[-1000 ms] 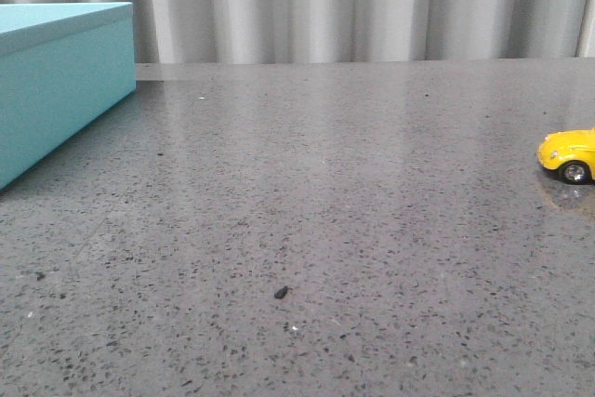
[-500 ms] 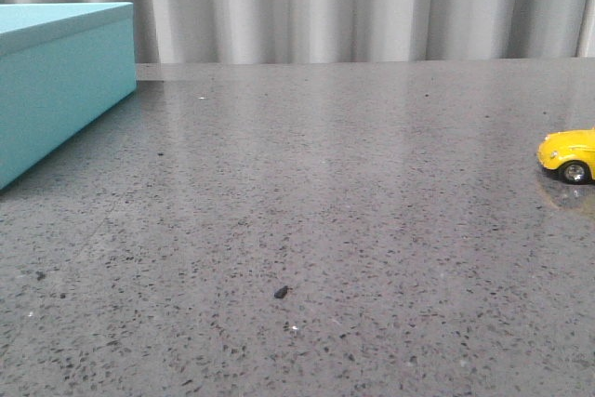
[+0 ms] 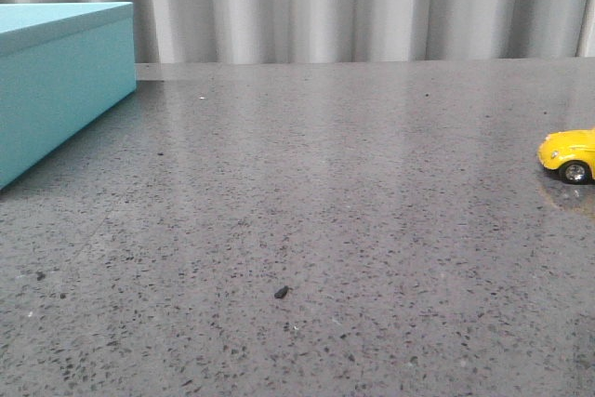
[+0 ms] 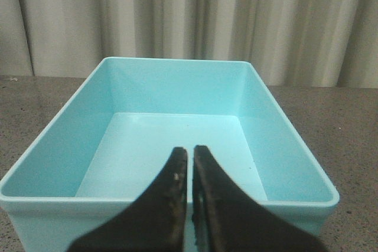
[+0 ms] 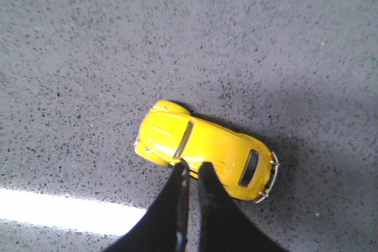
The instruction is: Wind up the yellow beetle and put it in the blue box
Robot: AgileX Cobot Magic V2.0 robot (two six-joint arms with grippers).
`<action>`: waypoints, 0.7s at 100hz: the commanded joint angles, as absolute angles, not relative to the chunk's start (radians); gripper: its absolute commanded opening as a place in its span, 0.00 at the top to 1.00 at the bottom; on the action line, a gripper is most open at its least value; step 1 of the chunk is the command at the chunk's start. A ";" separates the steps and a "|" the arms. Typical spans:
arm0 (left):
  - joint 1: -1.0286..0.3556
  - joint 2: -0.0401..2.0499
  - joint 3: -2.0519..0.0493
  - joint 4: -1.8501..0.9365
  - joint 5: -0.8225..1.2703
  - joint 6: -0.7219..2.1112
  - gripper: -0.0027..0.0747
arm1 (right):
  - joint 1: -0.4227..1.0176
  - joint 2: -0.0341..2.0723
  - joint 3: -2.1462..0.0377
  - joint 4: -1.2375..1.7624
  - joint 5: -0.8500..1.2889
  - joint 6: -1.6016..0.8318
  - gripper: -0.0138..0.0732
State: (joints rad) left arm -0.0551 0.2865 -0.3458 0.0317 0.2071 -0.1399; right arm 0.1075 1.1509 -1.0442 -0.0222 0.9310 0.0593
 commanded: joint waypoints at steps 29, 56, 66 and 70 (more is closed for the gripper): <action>-0.062 0.305 -0.381 0.023 0.121 -0.148 0.99 | 0.109 1.340 -1.183 -0.020 1.026 0.102 0.89; -0.062 0.305 -0.381 0.023 0.120 -0.148 0.99 | 0.109 1.376 -1.183 -0.020 1.022 0.113 0.89; -0.062 0.305 -0.381 0.023 0.118 -0.148 0.99 | 0.109 1.376 -1.183 -0.020 1.022 0.113 0.89; -0.062 0.305 -0.381 0.023 0.114 -0.148 0.99 | 0.107 1.376 -1.183 -0.020 1.022 0.113 0.89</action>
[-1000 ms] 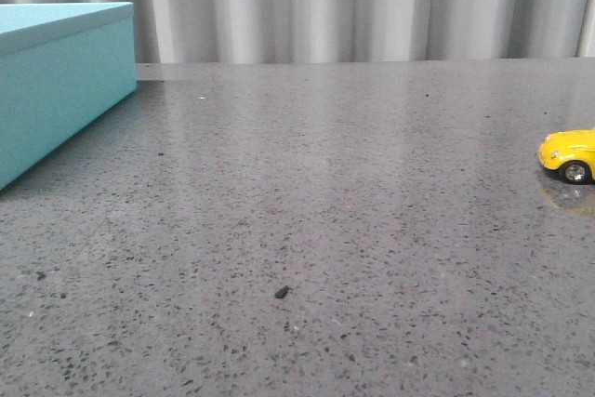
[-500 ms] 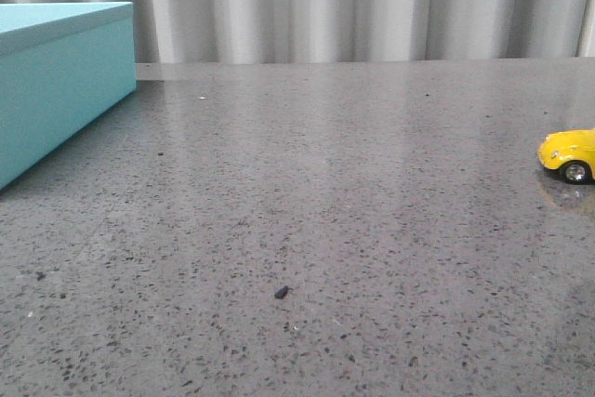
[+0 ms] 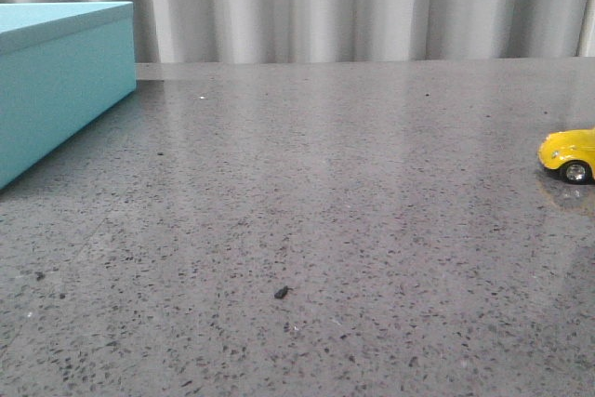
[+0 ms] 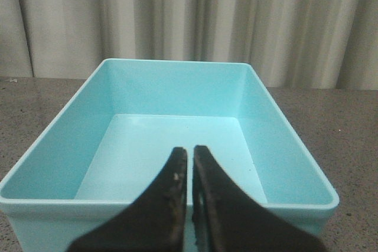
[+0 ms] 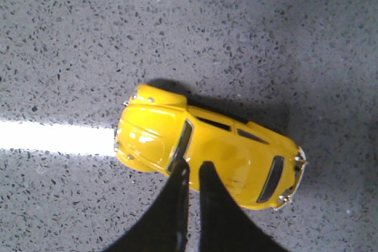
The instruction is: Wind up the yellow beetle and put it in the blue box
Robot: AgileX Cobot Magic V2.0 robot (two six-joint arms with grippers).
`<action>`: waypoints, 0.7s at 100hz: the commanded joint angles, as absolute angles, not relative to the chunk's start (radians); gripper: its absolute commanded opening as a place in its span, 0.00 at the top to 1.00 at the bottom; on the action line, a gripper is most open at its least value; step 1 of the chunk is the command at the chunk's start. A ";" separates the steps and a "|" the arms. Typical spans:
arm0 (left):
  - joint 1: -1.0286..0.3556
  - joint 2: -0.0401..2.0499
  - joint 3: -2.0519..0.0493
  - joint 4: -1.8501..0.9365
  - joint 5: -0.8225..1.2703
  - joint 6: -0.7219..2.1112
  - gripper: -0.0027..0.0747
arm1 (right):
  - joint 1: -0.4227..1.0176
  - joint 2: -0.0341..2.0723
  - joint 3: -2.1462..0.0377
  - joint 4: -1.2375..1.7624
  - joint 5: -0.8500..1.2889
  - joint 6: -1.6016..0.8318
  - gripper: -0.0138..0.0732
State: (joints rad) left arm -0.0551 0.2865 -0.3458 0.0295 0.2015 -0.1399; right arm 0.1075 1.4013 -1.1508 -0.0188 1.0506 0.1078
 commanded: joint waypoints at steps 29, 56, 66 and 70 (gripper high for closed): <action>-0.062 0.305 -0.381 0.023 0.113 -0.148 0.99 | 0.107 1.416 -1.183 -0.020 1.026 0.113 0.89; -0.062 0.305 -0.381 0.023 0.113 -0.148 0.99 | 0.107 1.432 -1.183 -0.020 1.028 0.113 0.89; -0.062 0.305 -0.381 0.023 0.113 -0.148 0.99 | 0.107 1.433 -1.183 -0.037 1.043 0.113 0.89; -0.062 0.305 -0.381 0.023 0.113 -0.148 0.99 | 0.107 1.433 -1.183 -0.052 1.049 0.113 0.89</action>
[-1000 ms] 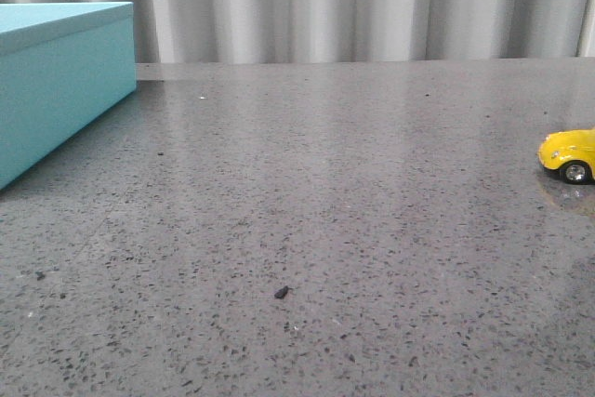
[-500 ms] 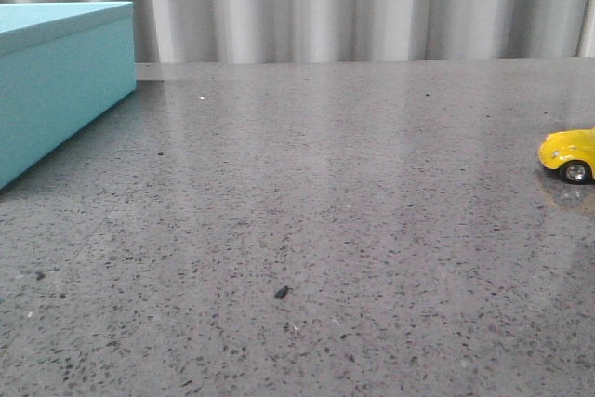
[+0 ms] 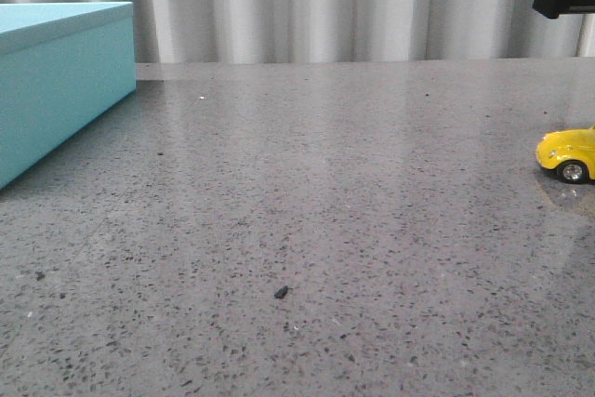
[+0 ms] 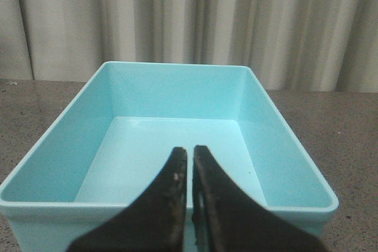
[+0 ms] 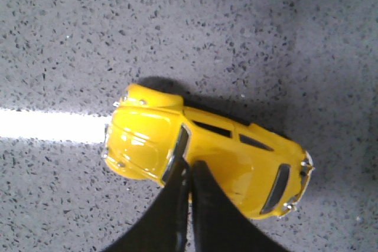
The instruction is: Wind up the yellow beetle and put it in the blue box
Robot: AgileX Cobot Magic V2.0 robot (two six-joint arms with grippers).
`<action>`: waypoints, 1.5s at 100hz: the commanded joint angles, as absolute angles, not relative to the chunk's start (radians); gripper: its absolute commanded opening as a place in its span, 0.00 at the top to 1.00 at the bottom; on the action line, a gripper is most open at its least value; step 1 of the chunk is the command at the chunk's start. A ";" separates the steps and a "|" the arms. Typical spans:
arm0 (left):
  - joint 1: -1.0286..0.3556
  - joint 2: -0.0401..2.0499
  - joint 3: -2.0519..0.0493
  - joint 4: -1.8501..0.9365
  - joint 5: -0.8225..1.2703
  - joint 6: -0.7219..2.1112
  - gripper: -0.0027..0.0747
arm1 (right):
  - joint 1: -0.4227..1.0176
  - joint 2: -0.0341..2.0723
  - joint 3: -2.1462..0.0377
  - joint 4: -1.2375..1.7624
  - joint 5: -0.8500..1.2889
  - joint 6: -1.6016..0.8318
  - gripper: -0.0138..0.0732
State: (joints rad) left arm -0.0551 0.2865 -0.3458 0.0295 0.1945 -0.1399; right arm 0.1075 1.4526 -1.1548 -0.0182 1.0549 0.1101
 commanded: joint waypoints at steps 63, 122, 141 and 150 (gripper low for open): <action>-0.062 0.305 -0.381 0.026 0.064 -0.148 0.99 | 0.044 1.433 -1.183 -0.186 1.087 0.130 0.89; -0.062 0.305 -0.381 0.028 0.064 -0.148 0.99 | -0.022 1.485 -1.181 -0.231 1.103 0.146 0.89; -0.062 0.305 -0.381 0.028 0.064 -0.148 0.99 | -0.073 1.485 -1.181 -0.249 1.106 0.146 0.89; -0.062 0.305 -0.381 0.028 0.064 -0.148 0.99 | -0.095 1.485 -1.181 -0.275 1.110 0.146 0.89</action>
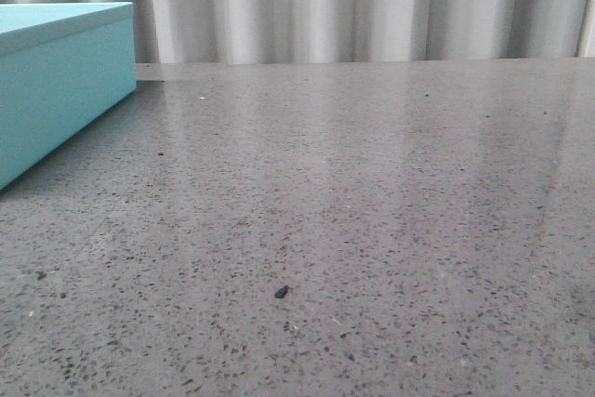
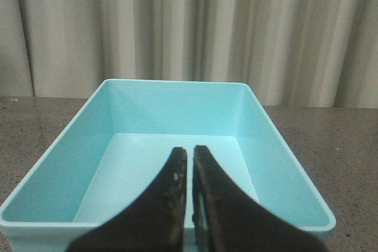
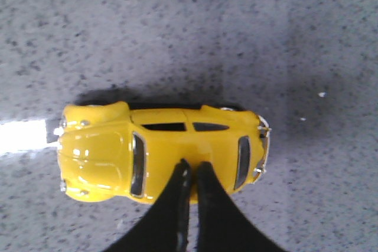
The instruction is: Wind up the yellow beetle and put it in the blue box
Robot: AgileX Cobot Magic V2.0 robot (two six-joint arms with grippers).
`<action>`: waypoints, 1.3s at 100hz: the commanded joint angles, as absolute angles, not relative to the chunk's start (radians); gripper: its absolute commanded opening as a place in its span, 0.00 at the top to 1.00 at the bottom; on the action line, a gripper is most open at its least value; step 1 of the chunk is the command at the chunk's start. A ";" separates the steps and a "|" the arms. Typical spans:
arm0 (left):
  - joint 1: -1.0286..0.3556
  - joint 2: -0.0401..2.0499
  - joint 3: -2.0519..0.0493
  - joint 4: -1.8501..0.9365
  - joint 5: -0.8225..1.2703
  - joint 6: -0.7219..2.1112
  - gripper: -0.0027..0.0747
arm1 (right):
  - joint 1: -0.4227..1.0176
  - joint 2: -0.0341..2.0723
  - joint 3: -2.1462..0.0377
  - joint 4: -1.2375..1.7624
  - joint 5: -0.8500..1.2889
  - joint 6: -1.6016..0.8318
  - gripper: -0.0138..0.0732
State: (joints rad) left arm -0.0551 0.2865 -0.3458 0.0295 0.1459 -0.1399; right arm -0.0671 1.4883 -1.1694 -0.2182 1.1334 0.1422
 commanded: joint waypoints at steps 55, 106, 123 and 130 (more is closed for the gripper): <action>-0.062 0.305 -0.381 0.028 0.068 -0.148 0.99 | -0.119 1.300 -1.183 -0.284 0.985 0.191 0.89; -0.062 0.305 -0.381 0.028 0.068 -0.148 0.99 | -0.119 1.176 -1.181 -0.199 0.927 0.191 0.89; -0.062 0.305 -0.381 0.028 0.068 -0.148 0.99 | -0.119 1.176 -1.181 -0.198 0.926 0.189 0.89; -0.062 0.305 -0.381 0.028 0.068 -0.148 0.99 | -0.119 1.176 -1.181 -0.198 0.926 0.189 0.89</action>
State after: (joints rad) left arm -0.0551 0.2865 -0.3458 0.0313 0.1443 -0.1399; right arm -0.1138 1.2030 -1.1581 -0.1842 0.9752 0.1868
